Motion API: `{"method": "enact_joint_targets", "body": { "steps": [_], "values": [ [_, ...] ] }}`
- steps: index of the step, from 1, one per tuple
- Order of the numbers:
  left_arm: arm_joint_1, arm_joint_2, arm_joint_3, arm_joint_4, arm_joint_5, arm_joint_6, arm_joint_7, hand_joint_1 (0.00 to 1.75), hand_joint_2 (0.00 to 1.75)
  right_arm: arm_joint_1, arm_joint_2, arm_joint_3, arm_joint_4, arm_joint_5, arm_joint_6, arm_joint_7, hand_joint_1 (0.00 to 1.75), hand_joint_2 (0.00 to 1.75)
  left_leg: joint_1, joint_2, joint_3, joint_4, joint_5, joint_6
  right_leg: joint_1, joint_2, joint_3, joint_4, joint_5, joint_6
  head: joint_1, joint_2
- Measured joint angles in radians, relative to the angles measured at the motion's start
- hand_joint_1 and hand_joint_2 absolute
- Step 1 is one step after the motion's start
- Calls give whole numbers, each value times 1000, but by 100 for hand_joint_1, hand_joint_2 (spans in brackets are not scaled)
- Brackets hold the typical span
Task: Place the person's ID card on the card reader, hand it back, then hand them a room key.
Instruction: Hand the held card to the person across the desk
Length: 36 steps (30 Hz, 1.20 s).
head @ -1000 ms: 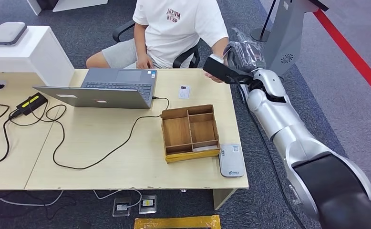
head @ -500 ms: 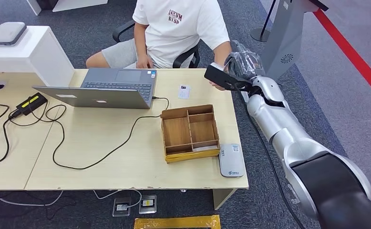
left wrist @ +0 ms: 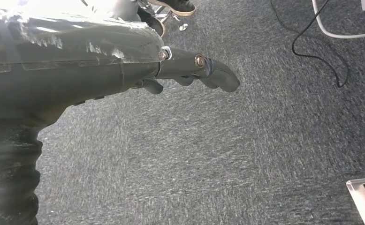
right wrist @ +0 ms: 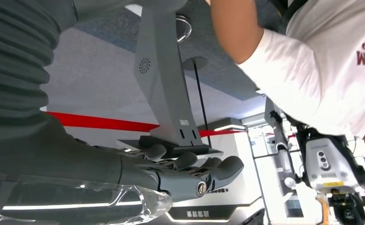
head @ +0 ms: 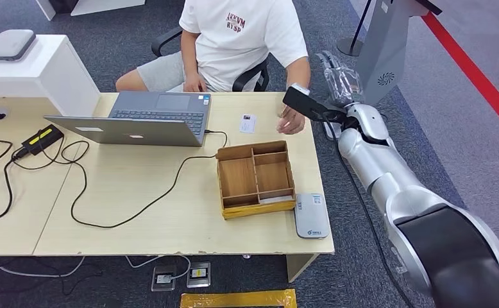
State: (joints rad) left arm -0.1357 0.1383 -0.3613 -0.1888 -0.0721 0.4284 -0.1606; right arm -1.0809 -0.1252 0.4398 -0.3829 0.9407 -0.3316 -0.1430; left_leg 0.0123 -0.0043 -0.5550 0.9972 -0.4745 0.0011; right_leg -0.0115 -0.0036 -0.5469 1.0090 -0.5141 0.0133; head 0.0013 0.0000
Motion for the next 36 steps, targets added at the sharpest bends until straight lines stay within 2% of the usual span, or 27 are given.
{"method": "enact_joint_targets", "body": {
  "steps": [8, 14, 18, 21, 25, 27, 31, 36],
  "values": [
    [2, 0, -4, 0, 27, 3, 1, 0, 175, -23, -57, -15, -2, -35, -102, -51, 0, 175, 0, 0, 0, 0, 0, 0, 0, 0, 0, 0, 0, 0, 0, 0],
    [2, 0, -4, 0, 51, 14, 5, 0, 175, -36, -128, -55, -21, -87, -187, -88, 0, 175, 0, 0, 0, 1, 0, 0, 0, 0, 0, 0, 0, 0, 0, 0],
    [3, 0, -4, 0, 72, 25, 10, 0, 175, -30, -205, -97, -35, -141, -260, -106, 0, 175, -1, -1, 1, 2, 0, 0, -1, -1, -1, -1, 0, 0, 0, 0],
    [7, -2, -4, 0, 97, 41, 20, 0, 175, 1, -299, -149, -44, -194, -325, -118, 0, 175, -1, -3, -1, 3, -1, 1, -1, -4, 0, -2, 0, 0, 0, 0],
    [13, -9, -4, 0, 125, 66, 32, 0, 175, 117, -450, -301, -58, -210, -361, -160, 0, 175, -1, -5, -3, 3, -3, 4, -1, -7, 2, -4, 0, 1, 0, 0],
    [14, -13, -3, 0, 131, 71, 36, 0, 175, 177, -502, -391, -65, -182, -362, -170, 0, 175, -1, -2, -3, 3, -4, 4, -1, -4, 1, -4, 0, 1, 0, 0],
    [7, -22, -3, 0, 151, 93, 40, 0, 175, 292, -561, -578, -89, 7, -362, -190, 0, 175, -1, 1, -1, 3, -5, 5, 0, 0, 0, -5, 0, 2, 0, 0],
    [11, -41, 4, 0, 182, 136, 49, 0, 175, 481, -580, -950, -126, 295, -361, -301, 0, 175, 0, -6, -4, 3, -5, 5, 0, -7, 2, -5, -1, 3, -1, 0]
  ]
}}
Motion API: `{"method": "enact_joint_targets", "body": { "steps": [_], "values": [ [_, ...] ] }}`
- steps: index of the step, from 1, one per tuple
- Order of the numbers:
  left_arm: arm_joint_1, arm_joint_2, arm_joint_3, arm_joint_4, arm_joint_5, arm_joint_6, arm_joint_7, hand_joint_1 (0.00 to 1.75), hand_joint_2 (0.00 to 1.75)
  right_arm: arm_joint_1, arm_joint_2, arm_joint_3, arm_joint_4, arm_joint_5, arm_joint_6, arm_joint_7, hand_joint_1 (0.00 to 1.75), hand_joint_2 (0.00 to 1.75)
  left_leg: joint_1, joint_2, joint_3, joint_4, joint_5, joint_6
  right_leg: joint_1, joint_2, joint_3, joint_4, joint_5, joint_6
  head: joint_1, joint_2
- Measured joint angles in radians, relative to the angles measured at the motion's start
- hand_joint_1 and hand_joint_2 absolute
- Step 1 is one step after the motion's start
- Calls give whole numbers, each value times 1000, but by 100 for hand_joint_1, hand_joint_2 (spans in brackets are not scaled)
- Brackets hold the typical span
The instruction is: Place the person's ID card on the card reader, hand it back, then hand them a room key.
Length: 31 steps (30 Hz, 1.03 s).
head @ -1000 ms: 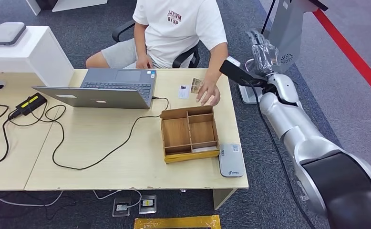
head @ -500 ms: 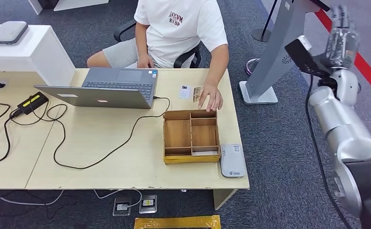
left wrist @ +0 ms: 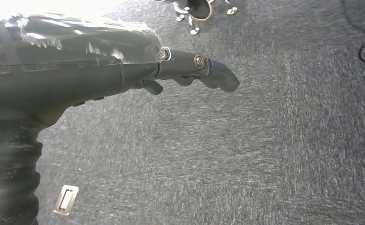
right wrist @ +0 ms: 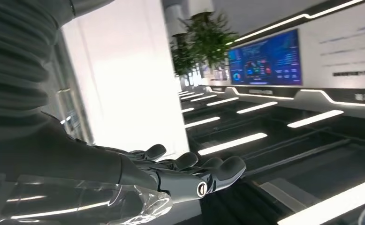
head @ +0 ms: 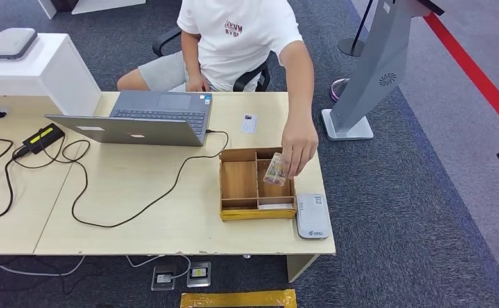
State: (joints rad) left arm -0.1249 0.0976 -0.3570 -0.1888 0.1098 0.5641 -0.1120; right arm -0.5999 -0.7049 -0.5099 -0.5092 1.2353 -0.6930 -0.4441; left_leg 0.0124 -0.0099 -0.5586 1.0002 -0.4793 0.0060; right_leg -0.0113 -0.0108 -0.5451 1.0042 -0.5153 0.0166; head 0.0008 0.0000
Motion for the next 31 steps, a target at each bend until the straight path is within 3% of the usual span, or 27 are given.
{"method": "enact_joint_targets", "body": {
  "steps": [5, 9, 18, 31],
  "values": [
    [-4, -12, 2, 0, 14, 16, 5, 0, 175, 92, 29, -264, -10, 117, 0, 4, 0, 175, 0, 3, 0, 0, 0, 0, 0, 3, -1, 0, 0, 0, 0, 0],
    [-5, -23, 9, 0, 23, 30, 10, 0, 175, 146, 63, -348, -10, 154, 1, 65, 0, 175, 0, 4, 1, -1, 0, 0, 0, 5, 0, 0, 0, 0, 0, 0],
    [-12, -49, 24, -2, 32, 37, 21, 0, 175, 217, 167, -364, 48, 220, 14, 235, 0, 175, 0, 5, 3, 0, 0, 0, 0, 6, 0, 1, 0, 0, 0, 0],
    [-13, -52, 49, -2, 8, 30, 21, 0, 175, 303, 267, -363, 182, 197, 17, 319, 0, 175, 0, 6, 3, -1, 0, 0, 0, 6, 0, 0, 0, 0, 0, 0]
  ]
}}
